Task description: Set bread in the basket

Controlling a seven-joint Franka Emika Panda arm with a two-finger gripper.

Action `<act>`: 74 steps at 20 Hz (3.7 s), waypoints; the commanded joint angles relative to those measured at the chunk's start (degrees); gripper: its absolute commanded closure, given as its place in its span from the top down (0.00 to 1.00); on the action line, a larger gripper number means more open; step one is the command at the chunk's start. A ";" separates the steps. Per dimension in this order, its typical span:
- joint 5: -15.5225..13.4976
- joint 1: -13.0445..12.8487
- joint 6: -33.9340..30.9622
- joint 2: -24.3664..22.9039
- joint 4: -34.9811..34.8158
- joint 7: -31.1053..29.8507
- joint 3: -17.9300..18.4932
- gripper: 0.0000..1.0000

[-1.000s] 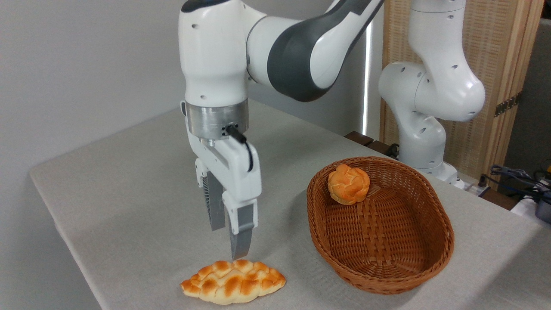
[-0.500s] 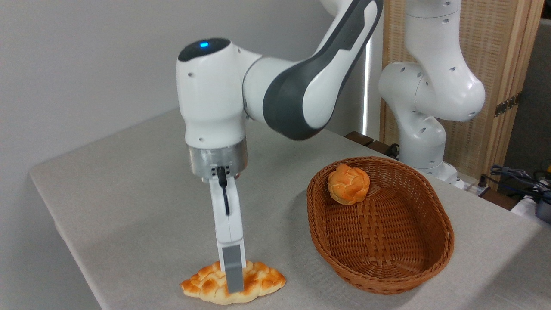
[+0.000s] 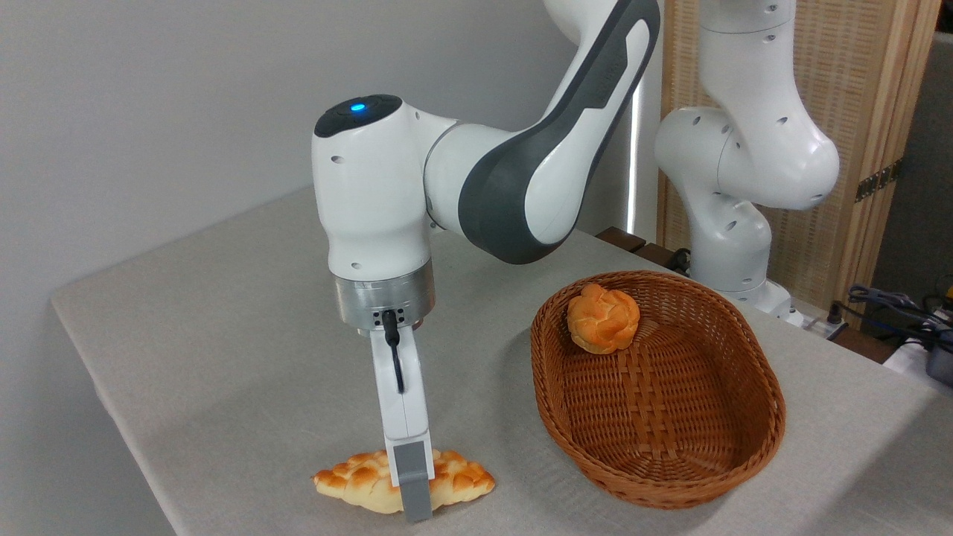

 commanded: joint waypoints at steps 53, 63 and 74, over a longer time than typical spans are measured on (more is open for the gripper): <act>-0.29 0.32 -35.99 -24.40 -12.26 5.16 13.98 1.00; -0.29 0.32 -35.99 -24.40 -12.17 5.16 13.98 1.00; -1.25 -0.12 -36.78 -24.49 -2.96 0.43 9.15 1.00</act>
